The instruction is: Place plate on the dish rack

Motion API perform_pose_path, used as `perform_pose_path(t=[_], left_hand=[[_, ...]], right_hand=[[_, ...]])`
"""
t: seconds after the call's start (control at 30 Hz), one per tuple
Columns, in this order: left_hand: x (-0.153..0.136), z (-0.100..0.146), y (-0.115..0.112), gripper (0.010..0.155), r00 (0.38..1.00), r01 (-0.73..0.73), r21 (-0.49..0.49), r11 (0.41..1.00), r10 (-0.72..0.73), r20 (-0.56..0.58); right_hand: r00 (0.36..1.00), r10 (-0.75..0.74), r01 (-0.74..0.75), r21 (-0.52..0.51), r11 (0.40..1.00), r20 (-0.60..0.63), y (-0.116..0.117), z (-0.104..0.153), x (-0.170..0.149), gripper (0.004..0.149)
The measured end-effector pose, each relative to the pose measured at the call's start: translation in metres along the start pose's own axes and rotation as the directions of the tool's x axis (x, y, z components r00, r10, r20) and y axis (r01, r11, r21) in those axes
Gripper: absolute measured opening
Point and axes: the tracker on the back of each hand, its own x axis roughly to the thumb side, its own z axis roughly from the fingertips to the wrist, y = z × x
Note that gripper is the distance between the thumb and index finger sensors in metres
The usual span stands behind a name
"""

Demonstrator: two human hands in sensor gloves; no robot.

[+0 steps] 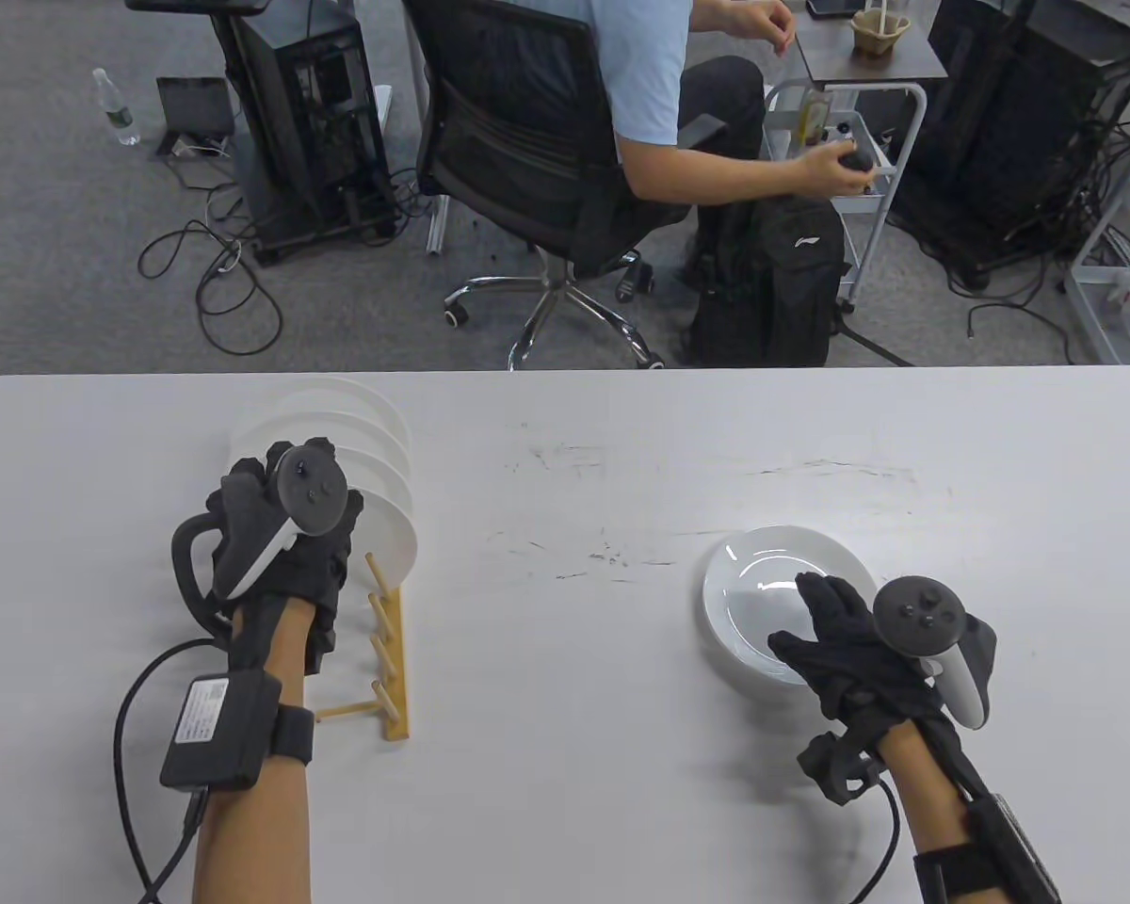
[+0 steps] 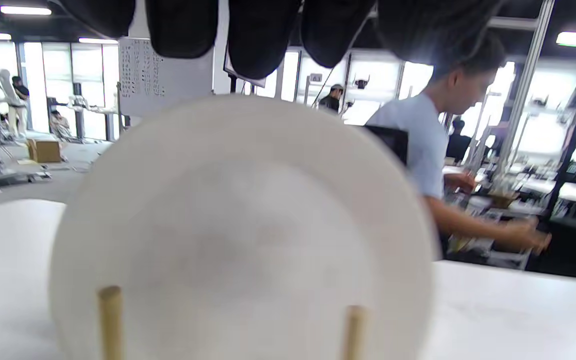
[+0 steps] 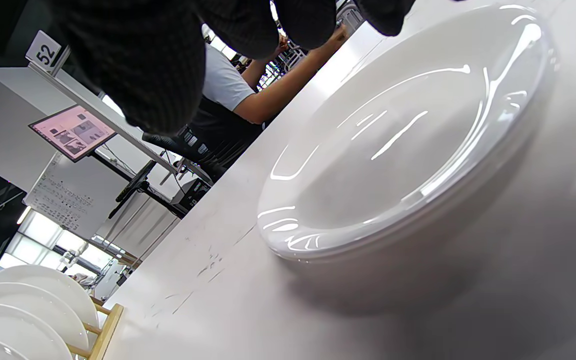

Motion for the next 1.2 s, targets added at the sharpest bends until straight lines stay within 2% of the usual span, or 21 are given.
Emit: perform_pose_path(t=[0.13, 0.27, 0.37, 0.47, 0.6, 0.7, 0.8, 0.9, 1.1, 1.2], left_hand=[[0.019, 0.036, -0.007, 0.074, 0.992, -0.108, 0.023, 0.994, 0.107, 0.062], [0.042, 0.066, -0.026, 0.075, 0.964, -0.226, -0.055, 0.973, 0.232, 0.134], [0.055, 0.086, -0.046, 0.075, 0.924, -0.330, -0.066, 0.942, 0.336, 0.180], [0.060, 0.088, -0.063, 0.075, 0.921, -0.313, -0.114, 0.943, 0.331, 0.204], [0.064, 0.085, -0.083, 0.075, 0.926, -0.269, -0.103, 0.958, 0.286, 0.248], [0.066, 0.086, -0.088, 0.074, 0.933, -0.223, -0.119, 0.967, 0.247, 0.260], [0.066, 0.086, -0.091, 0.074, 0.925, -0.247, -0.138, 0.959, 0.276, 0.260], [0.067, 0.087, -0.091, 0.074, 0.925, -0.246, -0.164, 0.955, 0.282, 0.253], [0.067, 0.088, -0.092, 0.074, 0.925, -0.248, -0.193, 0.949, 0.291, 0.244], [0.067, 0.088, -0.092, 0.074, 0.924, -0.251, -0.200, 0.947, 0.296, 0.241]], right_hand=[[1.000, 0.003, -0.003, 0.008, 1.000, -0.005, 0.001, 0.000, 0.000, 0.078], [0.999, 0.022, -0.021, 0.013, 1.000, -0.024, 0.002, -0.001, 0.000, 0.081], [0.999, 0.021, -0.020, 0.013, 1.000, -0.031, 0.002, -0.001, -0.001, 0.081], [0.998, 0.025, -0.024, 0.007, 1.000, -0.056, -0.002, -0.002, -0.001, 0.081], [0.994, 0.024, -0.028, -0.035, 0.999, -0.109, -0.012, -0.006, -0.006, 0.073], [0.974, 0.127, -0.146, -0.091, 0.985, -0.186, -0.015, -0.012, -0.018, 0.071], [0.918, 0.268, -0.314, -0.121, 0.942, -0.291, -0.014, -0.020, -0.032, 0.073], [0.840, 0.348, -0.431, -0.120, 0.895, -0.417, -0.009, -0.025, -0.047, 0.084], [0.787, 0.362, -0.452, -0.067, 0.890, -0.500, -0.004, -0.032, -0.061, 0.092], [0.826, 0.276, -0.367, -0.097, 0.925, -0.491, -0.004, -0.035, -0.068, 0.082]])
